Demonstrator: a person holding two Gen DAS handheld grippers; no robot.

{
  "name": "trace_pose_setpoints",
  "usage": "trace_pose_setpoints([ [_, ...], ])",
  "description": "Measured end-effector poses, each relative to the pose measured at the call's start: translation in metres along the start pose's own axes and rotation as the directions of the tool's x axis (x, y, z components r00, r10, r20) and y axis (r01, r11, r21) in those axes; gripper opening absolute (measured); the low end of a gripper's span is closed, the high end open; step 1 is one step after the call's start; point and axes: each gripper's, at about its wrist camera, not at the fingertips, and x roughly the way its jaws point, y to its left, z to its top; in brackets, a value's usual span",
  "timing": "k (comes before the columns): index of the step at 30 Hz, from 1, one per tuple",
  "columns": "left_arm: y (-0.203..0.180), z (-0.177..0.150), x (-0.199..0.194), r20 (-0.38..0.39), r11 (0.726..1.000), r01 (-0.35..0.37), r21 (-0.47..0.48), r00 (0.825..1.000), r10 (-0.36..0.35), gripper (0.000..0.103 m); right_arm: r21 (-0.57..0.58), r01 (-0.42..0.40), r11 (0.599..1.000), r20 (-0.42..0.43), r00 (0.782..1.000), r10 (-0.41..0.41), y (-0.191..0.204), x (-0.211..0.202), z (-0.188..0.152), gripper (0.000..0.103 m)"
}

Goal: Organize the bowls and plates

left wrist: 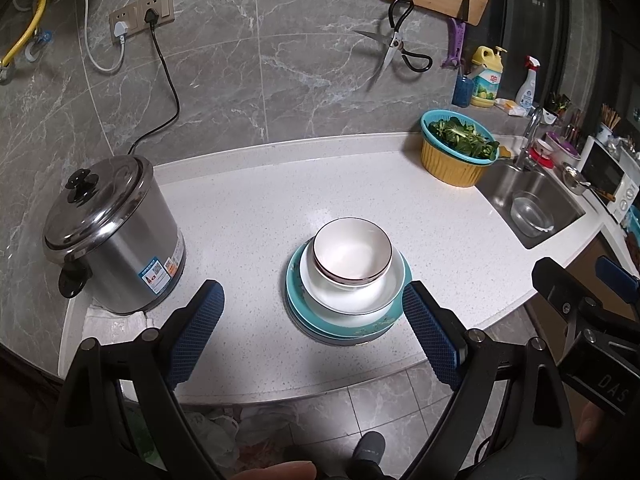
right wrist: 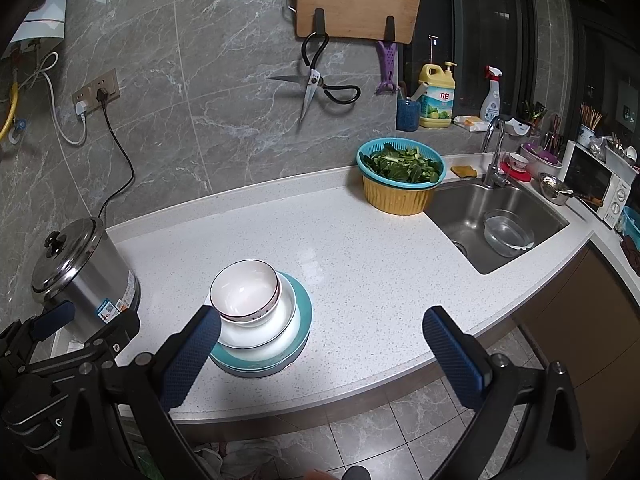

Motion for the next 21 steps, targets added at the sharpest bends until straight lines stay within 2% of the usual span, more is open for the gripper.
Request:
trace_pose_setpoints([
  [21,-0.0012,0.0023,0.0062,-0.006,1.000,0.000,0.003,1.000,0.000,0.091,-0.012,0.002,1.000,-0.008,1.000,-0.002,-0.0003,0.0013,-0.0031,0.103],
])
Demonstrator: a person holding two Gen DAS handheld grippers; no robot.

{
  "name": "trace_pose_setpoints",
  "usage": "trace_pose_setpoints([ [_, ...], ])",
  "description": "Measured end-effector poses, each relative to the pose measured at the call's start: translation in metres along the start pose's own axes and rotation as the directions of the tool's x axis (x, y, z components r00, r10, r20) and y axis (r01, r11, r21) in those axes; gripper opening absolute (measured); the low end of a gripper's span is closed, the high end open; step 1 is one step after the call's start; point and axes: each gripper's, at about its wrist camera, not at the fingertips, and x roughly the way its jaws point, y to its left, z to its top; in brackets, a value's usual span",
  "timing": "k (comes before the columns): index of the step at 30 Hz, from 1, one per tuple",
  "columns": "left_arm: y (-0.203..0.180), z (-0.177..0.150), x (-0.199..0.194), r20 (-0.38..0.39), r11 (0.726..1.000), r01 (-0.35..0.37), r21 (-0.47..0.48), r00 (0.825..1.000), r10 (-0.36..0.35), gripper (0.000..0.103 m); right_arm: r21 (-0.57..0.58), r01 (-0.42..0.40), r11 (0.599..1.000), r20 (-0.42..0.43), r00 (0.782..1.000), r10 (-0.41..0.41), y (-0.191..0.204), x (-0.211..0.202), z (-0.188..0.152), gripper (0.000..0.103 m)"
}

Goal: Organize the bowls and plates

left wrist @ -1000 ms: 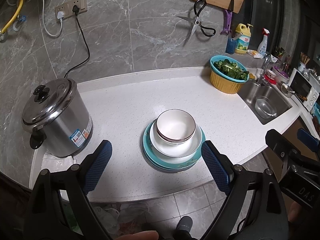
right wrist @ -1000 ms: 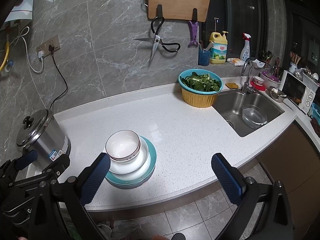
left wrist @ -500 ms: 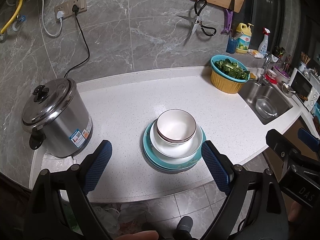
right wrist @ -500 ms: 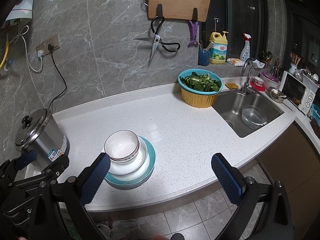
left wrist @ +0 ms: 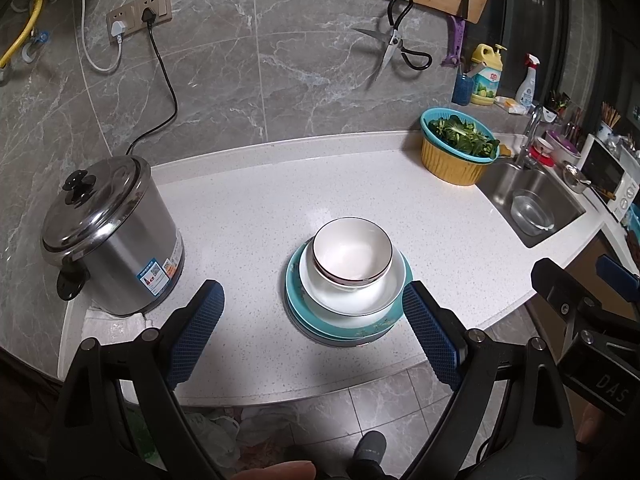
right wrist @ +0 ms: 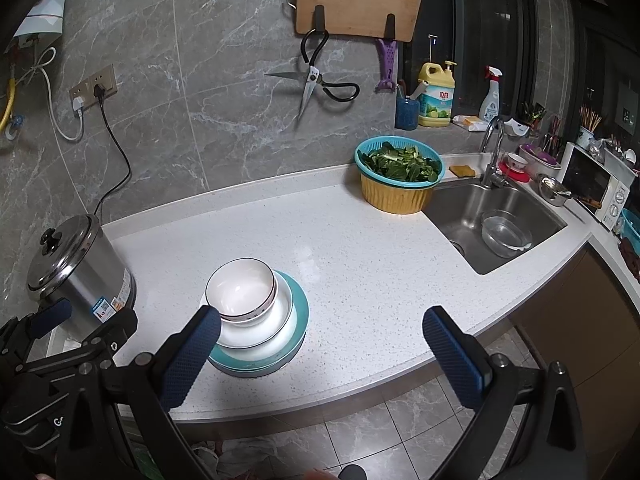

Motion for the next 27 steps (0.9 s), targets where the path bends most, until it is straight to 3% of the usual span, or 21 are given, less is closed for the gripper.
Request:
trace_pose_setpoints([
  [27,0.001,0.004,0.011,-0.011,1.000,0.004,0.002,1.000,-0.004,0.091,-0.007,-0.004,1.000,-0.005,1.000,0.004,-0.002,0.003,0.003,0.103],
])
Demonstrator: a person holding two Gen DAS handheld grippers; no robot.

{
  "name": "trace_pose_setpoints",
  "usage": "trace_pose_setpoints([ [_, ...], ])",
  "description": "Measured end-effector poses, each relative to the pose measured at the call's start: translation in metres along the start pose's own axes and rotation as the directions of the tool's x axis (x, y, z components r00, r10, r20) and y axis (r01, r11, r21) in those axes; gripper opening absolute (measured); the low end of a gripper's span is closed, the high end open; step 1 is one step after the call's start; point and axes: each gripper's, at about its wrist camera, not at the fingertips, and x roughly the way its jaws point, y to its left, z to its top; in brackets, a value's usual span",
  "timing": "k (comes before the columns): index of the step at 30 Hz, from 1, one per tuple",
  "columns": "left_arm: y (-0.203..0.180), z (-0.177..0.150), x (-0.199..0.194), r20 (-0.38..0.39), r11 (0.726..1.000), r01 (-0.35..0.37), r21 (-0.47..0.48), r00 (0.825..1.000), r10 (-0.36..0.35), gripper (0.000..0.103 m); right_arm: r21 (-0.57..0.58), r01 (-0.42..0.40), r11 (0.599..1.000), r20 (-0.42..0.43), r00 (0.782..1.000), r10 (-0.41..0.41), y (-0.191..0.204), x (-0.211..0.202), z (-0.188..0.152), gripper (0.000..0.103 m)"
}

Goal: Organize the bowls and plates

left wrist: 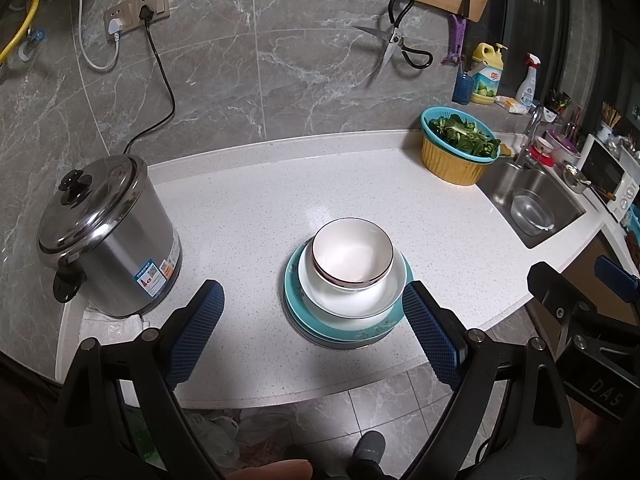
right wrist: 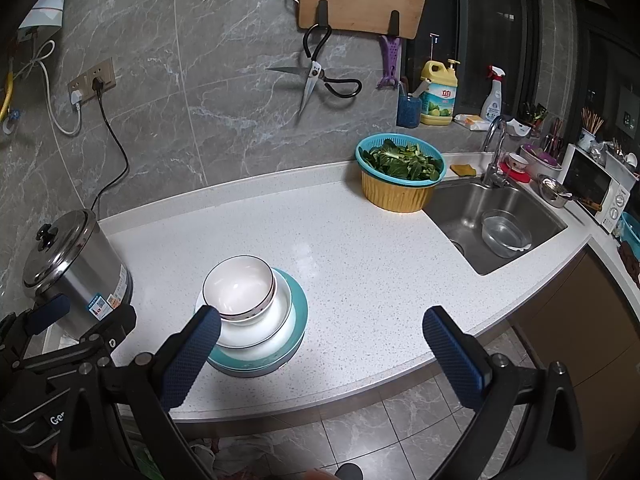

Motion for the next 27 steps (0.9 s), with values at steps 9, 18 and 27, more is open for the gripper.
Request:
trace_pose_setpoints([
  [9,-0.0020,0.0007,0.0023,0.000,1.000,0.001,0.000,1.000,-0.001,0.091,-0.005,-0.005,1.000,-0.002,1.000,0.005,-0.0020,0.0011,0.0013,0.103],
  [18,-0.0015,0.0019,0.0025,0.002,1.000,0.000,0.002,1.000,0.000,0.091,-0.008,-0.006,1.000,-0.004,1.000,0.006,-0.0027,0.0020,0.0031,0.103],
  [27,-0.0043,0.0030,0.0023,0.006,1.000,0.001,0.000,1.000,-0.001,0.091,-0.015,-0.011,1.000,-0.008,1.000,0.011,-0.0061,0.0043,0.0024,0.103],
])
